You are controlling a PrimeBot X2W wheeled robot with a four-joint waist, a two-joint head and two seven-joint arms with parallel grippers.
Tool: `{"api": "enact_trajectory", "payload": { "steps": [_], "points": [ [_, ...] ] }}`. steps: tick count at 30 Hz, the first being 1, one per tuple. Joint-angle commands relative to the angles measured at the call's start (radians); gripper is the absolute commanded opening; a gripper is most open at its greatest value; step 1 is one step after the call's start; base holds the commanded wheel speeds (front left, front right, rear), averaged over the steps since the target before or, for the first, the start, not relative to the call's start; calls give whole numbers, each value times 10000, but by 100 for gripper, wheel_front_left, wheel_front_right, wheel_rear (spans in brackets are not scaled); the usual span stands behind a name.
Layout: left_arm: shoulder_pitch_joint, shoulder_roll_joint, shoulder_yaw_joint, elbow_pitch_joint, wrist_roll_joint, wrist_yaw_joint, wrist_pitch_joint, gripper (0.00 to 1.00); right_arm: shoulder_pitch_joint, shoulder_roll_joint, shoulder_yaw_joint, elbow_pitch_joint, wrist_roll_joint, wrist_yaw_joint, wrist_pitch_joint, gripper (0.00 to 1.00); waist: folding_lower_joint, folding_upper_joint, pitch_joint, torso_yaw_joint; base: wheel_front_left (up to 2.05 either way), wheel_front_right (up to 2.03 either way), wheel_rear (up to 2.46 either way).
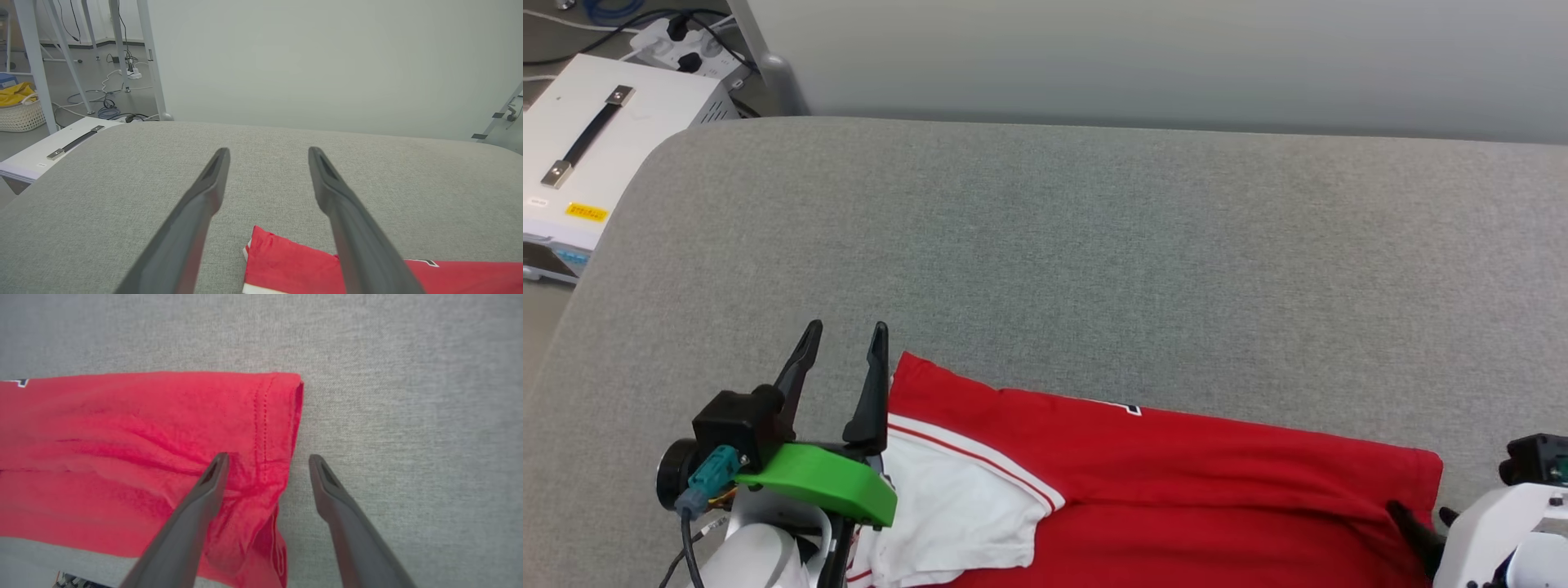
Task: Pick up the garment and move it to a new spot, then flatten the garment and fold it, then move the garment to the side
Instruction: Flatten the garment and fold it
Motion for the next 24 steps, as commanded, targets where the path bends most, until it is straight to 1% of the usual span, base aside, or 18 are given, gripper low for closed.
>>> {"api": "enact_trajectory", "payload": {
  "steps": [1, 8, 10, 11, 13, 17, 20, 24],
  "points": [
    [148, -139, 118, -71, 255, -59, -57, 100, -124, 62, 106, 151, 88, -7, 72, 100, 0, -1, 147, 145, 0, 0, 0],
    [344, -730, 522, -259, 958, -440, -57, 100, -172, 319, 350, 1033, 328, -7, 256, 100, 0, -1, 443, 315, 0, 0, 0],
    [385, -850, 624, -272, 1099, -522, -58, 100, -174, 354, 510, 1313, 446, -7, 478, 100, 0, -1, 499, 309, 0, 0, 0],
    [408, -897, 657, -265, 1147, -564, -58, 100, -164, 396, 584, 1429, 529, -7, 646, 47, 0, -1, 517, 303, 0, 0, 0],
    [447, -997, 751, -214, 1255, -672, -58, 100, -199, 451, 725, 1566, 712, -7, 911, 0, 0, -1, 553, 286, 0, 0, 0],
    [510, -1169, 896, -106, 1416, -820, -58, 100, -350, 385, 786, 1567, 858, -7, 1017, 0, 0, -1, 511, 232, 0, 0, 0],
    [645, -1272, 1041, 55, 1562, -932, -58, 100, -516, 124, 724, 1241, 822, -7, 832, 0, 0, -1, 305, 159, 0, 0, 0],
    [800, -1279, 1117, 149, 1653, -951, -58, 100, -658, -121, 590, 857, 770, -7, 821, 0, 0, -1, 76, 29, 0, 0, 0]
  ]
}}
